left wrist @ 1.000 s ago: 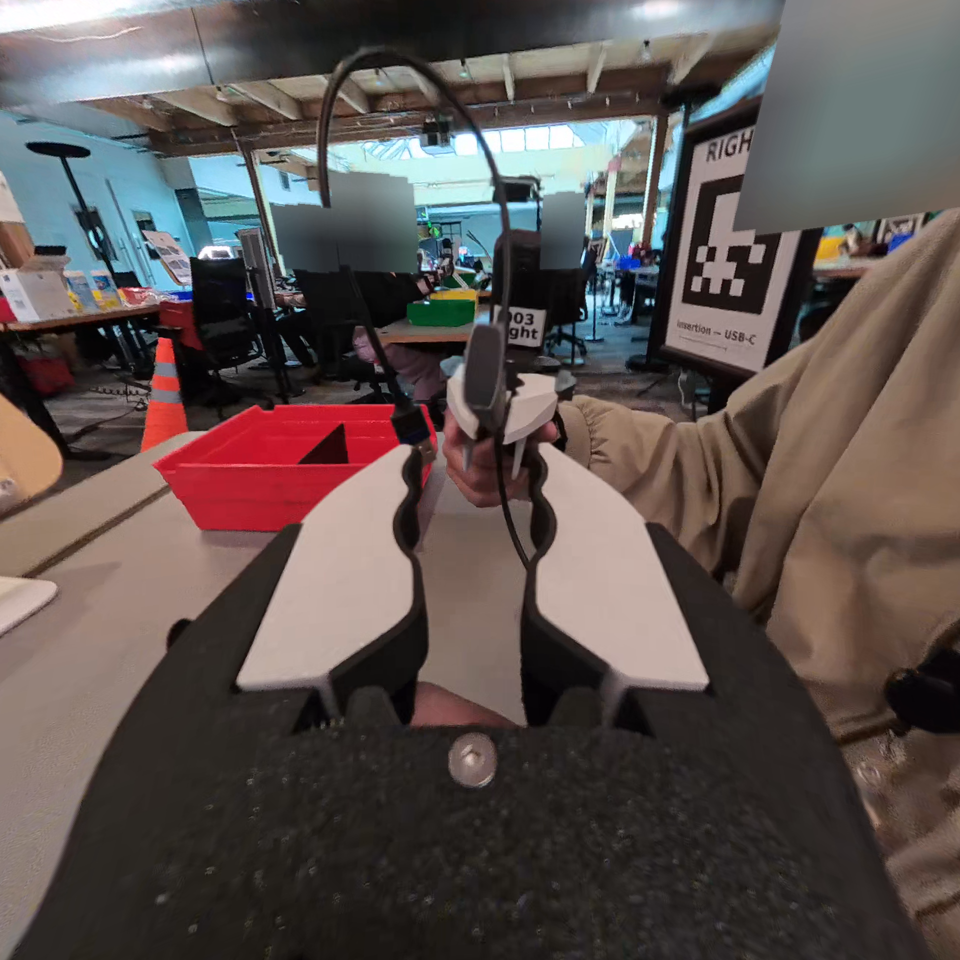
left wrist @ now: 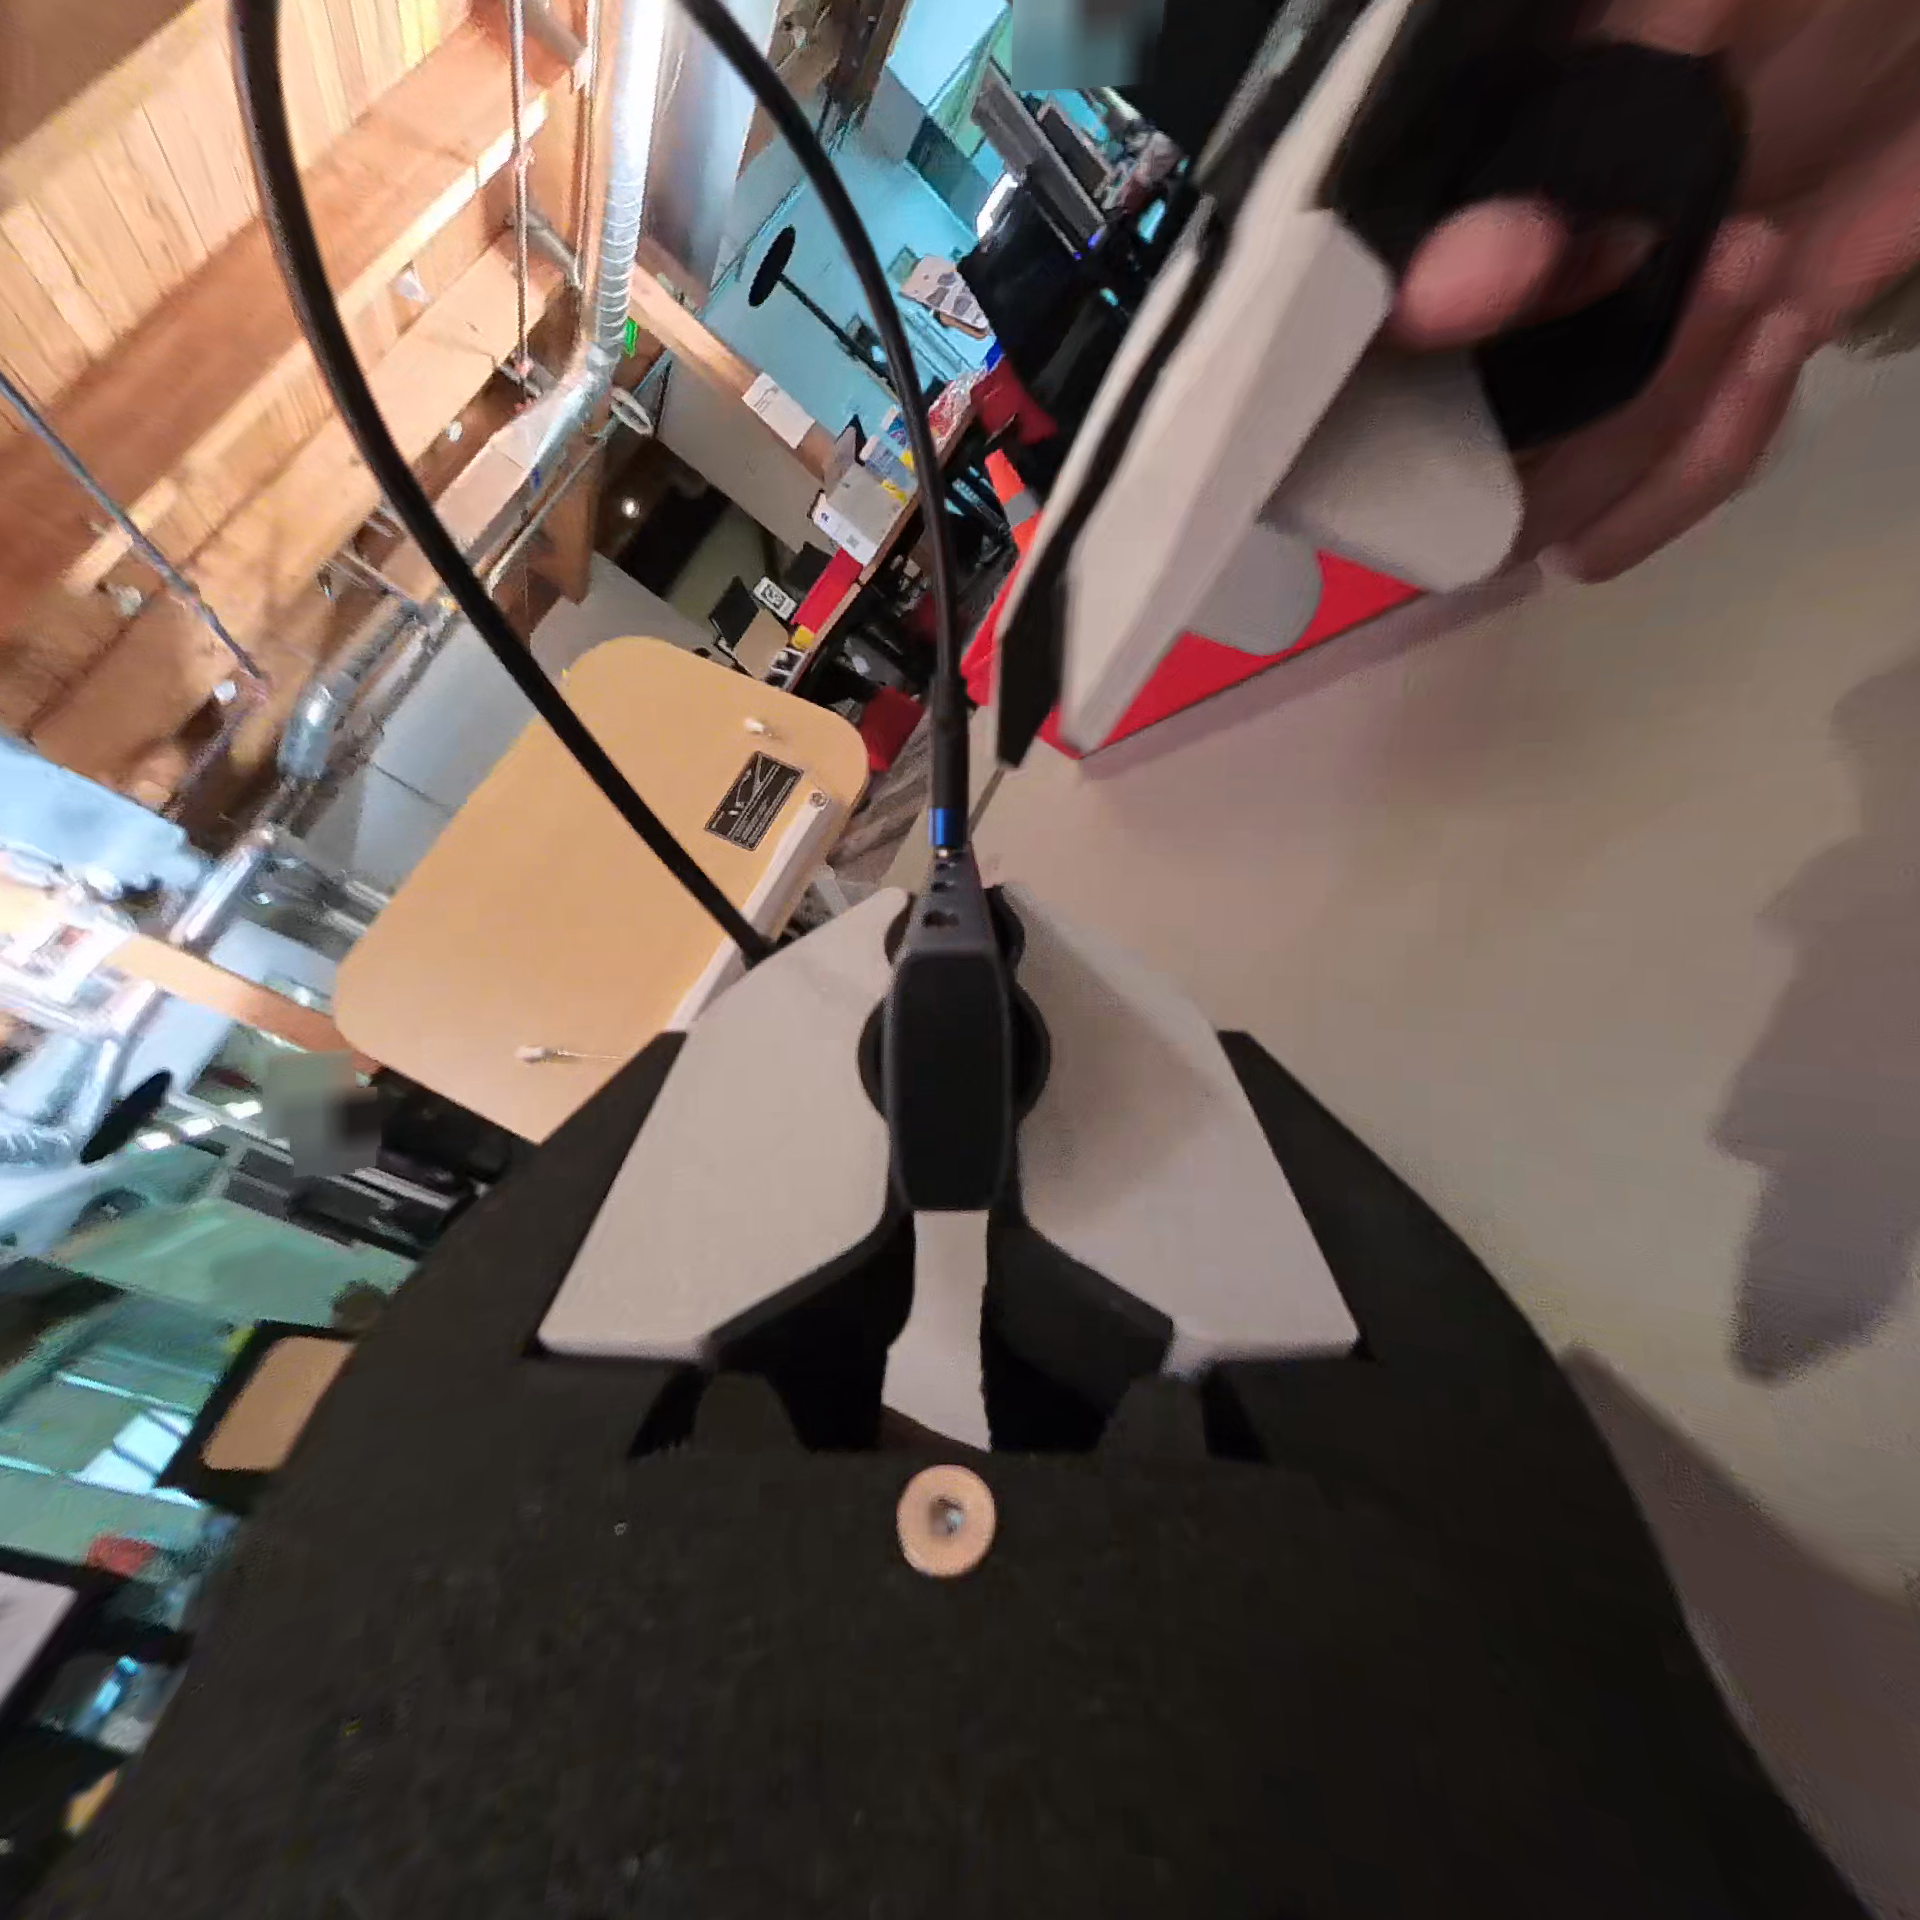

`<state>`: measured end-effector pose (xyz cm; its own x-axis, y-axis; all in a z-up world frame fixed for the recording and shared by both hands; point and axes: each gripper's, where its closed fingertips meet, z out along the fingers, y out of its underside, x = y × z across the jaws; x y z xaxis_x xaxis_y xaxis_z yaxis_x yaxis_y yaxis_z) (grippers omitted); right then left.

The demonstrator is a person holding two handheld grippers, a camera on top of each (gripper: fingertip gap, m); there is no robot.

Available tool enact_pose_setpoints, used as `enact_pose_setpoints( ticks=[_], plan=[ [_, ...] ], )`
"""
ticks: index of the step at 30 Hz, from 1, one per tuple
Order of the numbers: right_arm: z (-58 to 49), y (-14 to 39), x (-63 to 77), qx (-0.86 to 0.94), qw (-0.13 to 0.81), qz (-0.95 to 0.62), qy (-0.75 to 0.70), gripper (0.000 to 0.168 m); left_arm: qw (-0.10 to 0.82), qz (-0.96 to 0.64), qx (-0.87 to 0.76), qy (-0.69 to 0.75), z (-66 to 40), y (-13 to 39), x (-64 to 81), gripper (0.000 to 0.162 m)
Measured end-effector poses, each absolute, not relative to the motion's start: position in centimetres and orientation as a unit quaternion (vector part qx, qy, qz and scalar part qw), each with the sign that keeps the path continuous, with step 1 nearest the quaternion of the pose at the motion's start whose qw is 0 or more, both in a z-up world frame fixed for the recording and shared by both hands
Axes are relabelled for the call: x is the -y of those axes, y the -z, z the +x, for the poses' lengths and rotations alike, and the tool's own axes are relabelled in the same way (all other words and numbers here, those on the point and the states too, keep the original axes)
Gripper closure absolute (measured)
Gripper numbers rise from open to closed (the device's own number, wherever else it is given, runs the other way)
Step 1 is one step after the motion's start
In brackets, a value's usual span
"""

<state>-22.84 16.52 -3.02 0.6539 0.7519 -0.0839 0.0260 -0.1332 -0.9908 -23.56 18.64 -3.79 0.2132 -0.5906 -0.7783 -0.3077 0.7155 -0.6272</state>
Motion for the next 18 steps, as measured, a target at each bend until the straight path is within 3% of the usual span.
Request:
enact_pose_setpoints(
  ticks=[18],
  plan=[
    [-23.8,6.3,-19.0,0.212,0.600,-0.717,-0.282,0.158,0.694,-0.309,-0.649,0.022,-22.9,7.3,-20.4,0.151]
  ],
)
